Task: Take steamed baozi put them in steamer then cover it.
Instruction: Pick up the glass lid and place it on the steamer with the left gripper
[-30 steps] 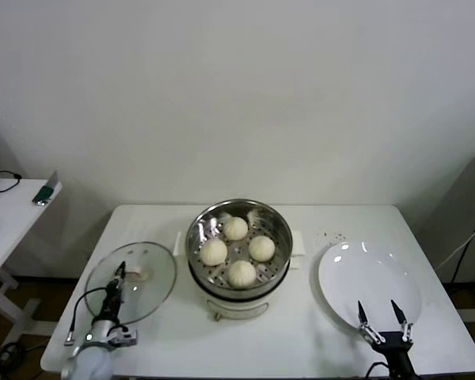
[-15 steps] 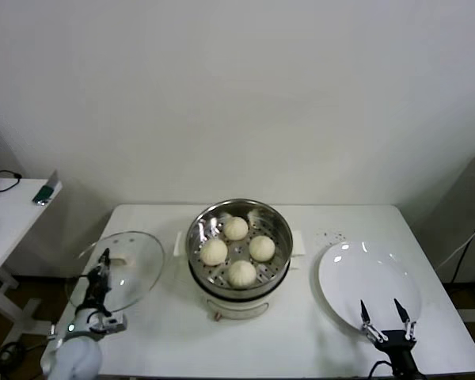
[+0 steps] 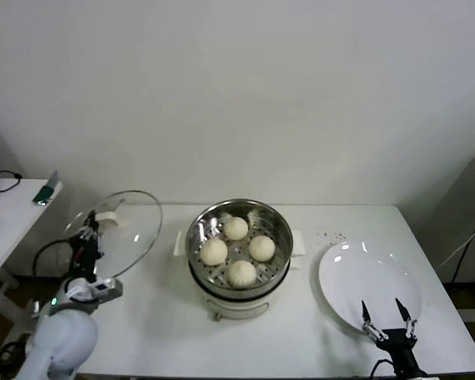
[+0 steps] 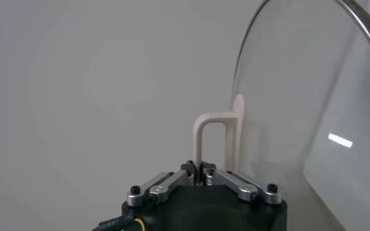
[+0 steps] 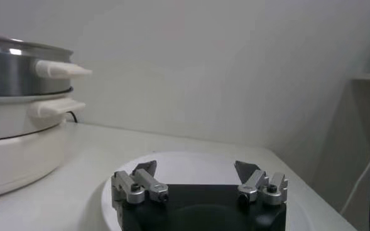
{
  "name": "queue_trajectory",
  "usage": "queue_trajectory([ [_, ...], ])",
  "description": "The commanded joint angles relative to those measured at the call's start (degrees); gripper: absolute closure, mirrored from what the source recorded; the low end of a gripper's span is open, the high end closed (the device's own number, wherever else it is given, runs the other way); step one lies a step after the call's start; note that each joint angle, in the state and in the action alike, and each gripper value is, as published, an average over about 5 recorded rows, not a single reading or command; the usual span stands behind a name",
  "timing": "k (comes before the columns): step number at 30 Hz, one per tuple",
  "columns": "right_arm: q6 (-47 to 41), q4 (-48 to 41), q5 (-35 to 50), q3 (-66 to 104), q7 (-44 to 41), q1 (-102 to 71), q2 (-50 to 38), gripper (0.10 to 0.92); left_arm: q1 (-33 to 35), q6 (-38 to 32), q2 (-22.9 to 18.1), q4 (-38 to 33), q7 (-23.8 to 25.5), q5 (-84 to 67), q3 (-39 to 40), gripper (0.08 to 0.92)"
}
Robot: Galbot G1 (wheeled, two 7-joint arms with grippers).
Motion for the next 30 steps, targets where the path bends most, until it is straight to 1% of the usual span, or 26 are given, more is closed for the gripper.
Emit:
queue_trajectory([
  [1,-0.84,0.06,-1.32,-0.41,0.01,0.88,-0.25,0.203,-5.31,10.26,-0.42,-11.32,5.22,8.25,12.85,0.852],
  [5,-1.07,-0.23,-1.69,-0.91,-0.02,1.73,-0.11,0.203,-9.11,11.64,-2.76,-10.23,7.63,14.71,20.41,0.852],
  [10,-0.97,-1.01,-2.0,-1.34,0.04,2.34,-0.09,0.203,-13.78,15.26,-5.76,-8.29,13.29,19.5,29.04,0.852],
  [14,-0.89,-1.43,-2.08,-1.43,0.08,2.72,-0.02,0.203,-17.47,16.8,-9.42,-5.62,15.63,23.03,33.36,0.852],
  [16,-0.92,-1.48,-2.12,-1.4,0.1,2.98,0.04,0.203,-18.49,17.19,-12.09,-4.7,16.61,24.94,34.83,0.852],
  [20,-0.97,-1.48,-2.11,-1.18,0.17,3.46,0.06,0.203,-18.85,17.3,-18.51,-2.87,17.86,29.7,37.06,0.852],
  [24,-0.9,-1.64,-2.02,-0.98,0.23,3.79,-0.06,0.203,-18.53,16.93,-24.11,-0.58,18.2,33.98,38.85,0.852],
  [27,-0.72,-2.03,-1.96,-0.95,0.25,4.0,-0.15,0.203,-18.28,16.35,-27.21,1.36,17.93,36.33,40.06,0.852],
  [30,-0.52,-2.41,-1.95,-0.96,0.27,4.12,-0.15,0.203,-17.86,15.87,-29.27,3.29,17.45,38.13,40.78,0.852],
])
